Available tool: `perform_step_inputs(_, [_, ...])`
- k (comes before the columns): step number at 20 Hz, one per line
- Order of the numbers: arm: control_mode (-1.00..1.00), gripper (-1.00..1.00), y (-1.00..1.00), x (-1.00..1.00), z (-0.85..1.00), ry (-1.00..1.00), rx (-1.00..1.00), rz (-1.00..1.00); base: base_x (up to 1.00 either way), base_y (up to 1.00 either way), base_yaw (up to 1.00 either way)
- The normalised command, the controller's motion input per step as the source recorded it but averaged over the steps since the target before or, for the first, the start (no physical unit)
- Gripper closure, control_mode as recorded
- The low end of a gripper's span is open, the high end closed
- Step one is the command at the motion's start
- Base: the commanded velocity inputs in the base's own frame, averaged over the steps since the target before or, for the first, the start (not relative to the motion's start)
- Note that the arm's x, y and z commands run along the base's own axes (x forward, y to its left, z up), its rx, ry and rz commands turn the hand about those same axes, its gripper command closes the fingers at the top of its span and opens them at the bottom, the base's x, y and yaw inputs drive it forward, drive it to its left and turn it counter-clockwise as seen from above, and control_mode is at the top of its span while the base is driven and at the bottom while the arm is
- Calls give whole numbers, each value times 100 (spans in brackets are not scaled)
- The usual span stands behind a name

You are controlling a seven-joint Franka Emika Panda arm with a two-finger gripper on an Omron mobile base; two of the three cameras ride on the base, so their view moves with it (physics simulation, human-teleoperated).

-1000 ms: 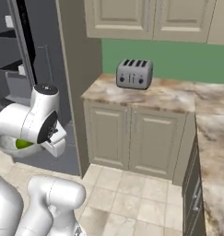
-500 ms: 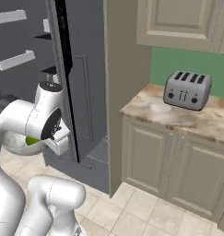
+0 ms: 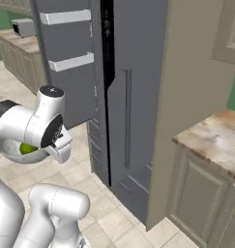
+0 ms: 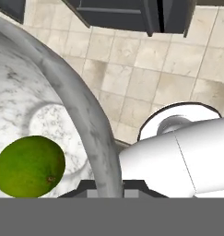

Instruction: Move the glass cup from next to the sink to the open cabinet. Then, move the bowl with the lime to the fridge to clear the area for faucet cleaning.

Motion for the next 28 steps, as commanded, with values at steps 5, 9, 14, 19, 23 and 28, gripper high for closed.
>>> perform_step_inputs(5, [100,100,0,0,0,0,0,0,9,61,68])
perform_step_inputs(9, [100,100,0,0,0,0,0,0,37,37,67])
perform_step_inputs(14, [100,100,0,0,0,0,0,0,40,33,65])
perform_step_inputs(19, [100,100,0,0,0,0,0,0,97,0,41])
perform_step_inputs(23, [100,100,0,0,0,0,0,0,100,0,20])
perform_step_inputs(28, [100,100,0,0,0,0,0,0,88,0,5])
